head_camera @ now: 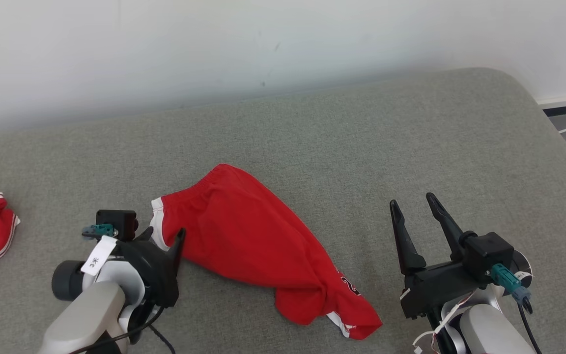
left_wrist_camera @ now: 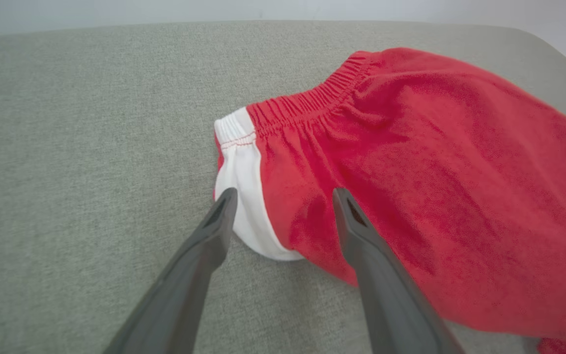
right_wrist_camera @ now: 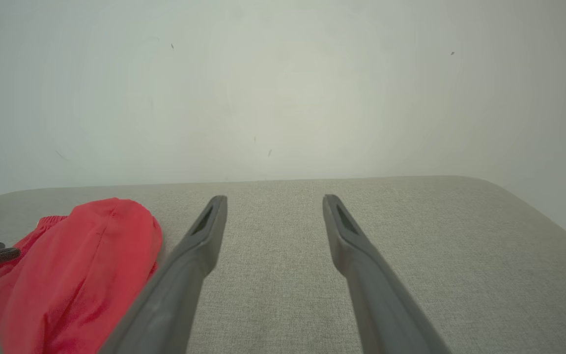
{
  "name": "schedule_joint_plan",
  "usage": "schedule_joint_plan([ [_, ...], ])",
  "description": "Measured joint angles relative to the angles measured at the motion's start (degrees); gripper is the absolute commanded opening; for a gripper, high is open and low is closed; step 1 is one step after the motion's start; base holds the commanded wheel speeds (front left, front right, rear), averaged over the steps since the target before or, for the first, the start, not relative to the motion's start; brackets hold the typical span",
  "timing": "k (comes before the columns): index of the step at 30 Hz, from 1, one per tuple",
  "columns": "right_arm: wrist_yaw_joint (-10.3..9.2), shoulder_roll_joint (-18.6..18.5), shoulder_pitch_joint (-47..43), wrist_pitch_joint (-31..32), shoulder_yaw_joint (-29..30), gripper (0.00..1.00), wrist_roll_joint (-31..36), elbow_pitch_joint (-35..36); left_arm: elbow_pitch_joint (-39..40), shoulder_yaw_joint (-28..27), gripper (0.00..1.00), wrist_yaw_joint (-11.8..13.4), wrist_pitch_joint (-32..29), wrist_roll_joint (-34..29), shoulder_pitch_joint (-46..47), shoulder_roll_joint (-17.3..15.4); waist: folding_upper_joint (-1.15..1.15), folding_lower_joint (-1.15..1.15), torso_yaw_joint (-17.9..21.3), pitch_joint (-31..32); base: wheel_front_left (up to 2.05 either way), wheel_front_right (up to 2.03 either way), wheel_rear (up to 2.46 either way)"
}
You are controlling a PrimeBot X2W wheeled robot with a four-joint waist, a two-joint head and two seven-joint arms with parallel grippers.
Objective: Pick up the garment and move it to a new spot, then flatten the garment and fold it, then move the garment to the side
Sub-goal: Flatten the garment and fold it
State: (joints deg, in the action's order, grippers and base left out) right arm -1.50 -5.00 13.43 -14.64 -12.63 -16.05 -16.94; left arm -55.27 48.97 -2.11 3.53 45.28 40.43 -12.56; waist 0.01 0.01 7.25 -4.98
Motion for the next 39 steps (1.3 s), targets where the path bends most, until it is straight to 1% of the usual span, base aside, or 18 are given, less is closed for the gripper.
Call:
schedule_joint_plan([
  [4,0.08,0.0,0.0,0.0,-0.1,1.00,0.0,0.0,-2.3,0.0,1.00,0.0,-0.7,0.1,0.0,0.0,0.00,0.00,0.4,-0.4,0.00,0.00,0.00],
  [5,0.08,0.0,0.0,0.0,-0.1,1.00,0.0,0.0,-3.1,-0.1,0.46,0.0,-1.0,0.2,0.0,0.0,0.00,0.00,0.5,-0.5,0.00,0.00,0.00],
  [6,0.08,0.0,0.0,0.0,0.0,1.00,0.1,0.1,-4.0,-0.4,0.25,-0.2,-1.0,0.7,0.0,0.2,0.00,0.00,0.7,-0.7,0.00,0.00,0.00],
  [7,0.08,0.0,0.0,0.0,0.0,1.00,0.1,0.1,-4.0,-0.4,0.00,-0.2,-1.0,0.7,0.0,0.2,0.00,0.00,0.7,-0.7,0.00,0.00,0.00],
  [9,0.07,-0.2,0.0,0.0,0.2,1.00,0.2,0.2,-4.6,-0.4,0.00,-0.9,-1.0,1.3,0.0,0.8,0.00,0.00,0.6,-0.9,0.00,0.00,0.00],
  [13,0.05,-0.3,-0.1,0.0,0.6,1.00,0.2,0.2,-4.9,-1.2,0.00,-1.5,-0.8,2.6,0.1,3.5,0.00,0.00,-0.2,-1.0,0.00,0.00,0.00],
  [23,0.08,0.1,-0.1,0.0,0.1,1.00,0.2,-1.4,-4.6,-0.3,0.00,-2.5,3.0,2.6,-0.1,7.0,0.00,-0.01,-2.8,0.3,0.00,0.00,0.00],
  [27,0.10,0.3,-0.2,0.0,-0.1,1.00,0.2,-1.9,-3.7,-0.2,0.00,-2.5,5.1,2.5,-0.9,7.3,0.00,-0.01,-3.5,1.5,0.00,0.00,0.00],
  [32,0.34,0.5,-1.1,0.0,-0.2,1.00,0.1,-2.4,-2.9,0.4,0.00,-2.3,7.7,1.9,-5.2,7.2,-0.01,-0.01,-4.2,3.0,0.00,0.00,0.00],
  [37,0.32,0.7,-2.5,0.0,-0.2,1.00,0.0,-2.6,-1.6,0.4,0.00,-0.9,8.7,1.9,-9.0,7.1,0.00,-0.01,-4.7,3.9,0.00,0.00,0.00],
  [39,0.25,0.8,-2.7,0.0,0.0,1.00,-0.1,-2.6,-1.1,0.5,0.00,-0.8,8.7,1.9,-9.7,7.3,0.00,-0.01,-5.0,4.1,0.00,0.00,0.00],
])
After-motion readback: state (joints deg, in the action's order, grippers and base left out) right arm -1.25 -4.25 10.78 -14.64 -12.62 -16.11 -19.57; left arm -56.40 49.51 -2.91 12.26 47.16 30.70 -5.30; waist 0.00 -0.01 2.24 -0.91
